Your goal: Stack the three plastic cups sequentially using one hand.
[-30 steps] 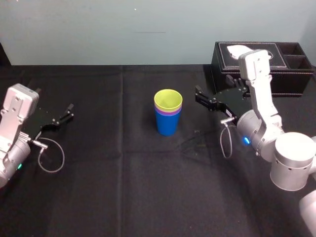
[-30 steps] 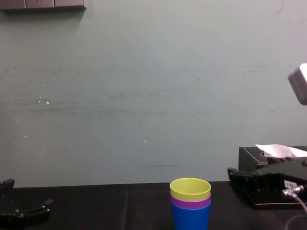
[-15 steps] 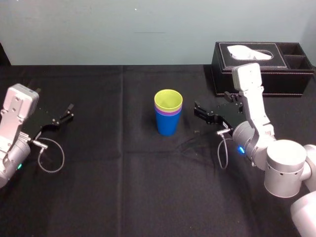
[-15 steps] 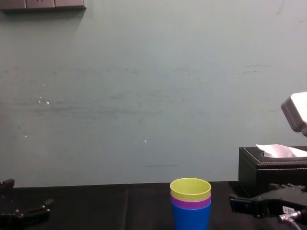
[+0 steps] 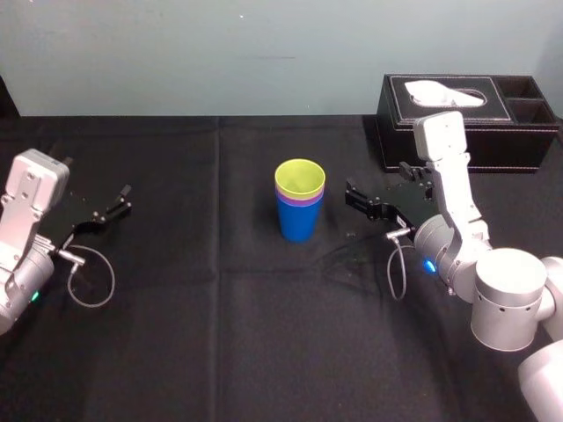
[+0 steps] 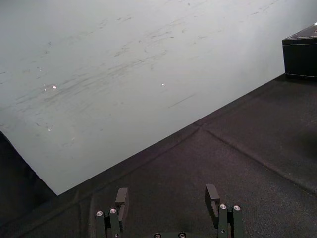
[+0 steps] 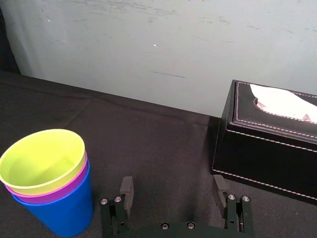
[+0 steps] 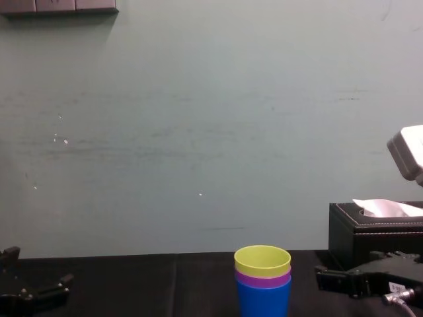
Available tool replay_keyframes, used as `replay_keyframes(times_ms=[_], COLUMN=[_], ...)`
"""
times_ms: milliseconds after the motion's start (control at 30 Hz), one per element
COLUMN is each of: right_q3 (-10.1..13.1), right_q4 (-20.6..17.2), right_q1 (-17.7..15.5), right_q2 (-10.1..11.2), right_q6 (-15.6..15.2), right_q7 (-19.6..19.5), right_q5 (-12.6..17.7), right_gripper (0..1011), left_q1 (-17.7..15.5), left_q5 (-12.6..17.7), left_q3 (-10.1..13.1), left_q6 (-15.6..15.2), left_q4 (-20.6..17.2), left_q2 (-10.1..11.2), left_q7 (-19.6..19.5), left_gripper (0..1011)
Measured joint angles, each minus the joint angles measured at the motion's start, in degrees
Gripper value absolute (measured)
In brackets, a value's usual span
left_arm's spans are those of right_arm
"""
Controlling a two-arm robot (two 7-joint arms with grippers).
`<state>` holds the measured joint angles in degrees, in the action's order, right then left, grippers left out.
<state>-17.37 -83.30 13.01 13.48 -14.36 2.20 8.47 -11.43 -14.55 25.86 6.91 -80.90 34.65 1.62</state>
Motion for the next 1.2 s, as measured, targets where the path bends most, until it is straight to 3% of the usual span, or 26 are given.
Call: replay_keyframes(times_ms=[1200], right_q3=[-0.05], right_q4=[-0.13], right_q1=[0.00], right_q2=[0.09], right_q6=[0.14], right_q7=[-0.01], right_q5=[0.13], right_gripper=[1004], left_q1=[0.00], left_q5=[0.00], left_q3=[0.00], left_q6=[0.00], left_q4=[0.00], left_q2=[0.00], left_q7=[0.00], left_gripper=[1011])
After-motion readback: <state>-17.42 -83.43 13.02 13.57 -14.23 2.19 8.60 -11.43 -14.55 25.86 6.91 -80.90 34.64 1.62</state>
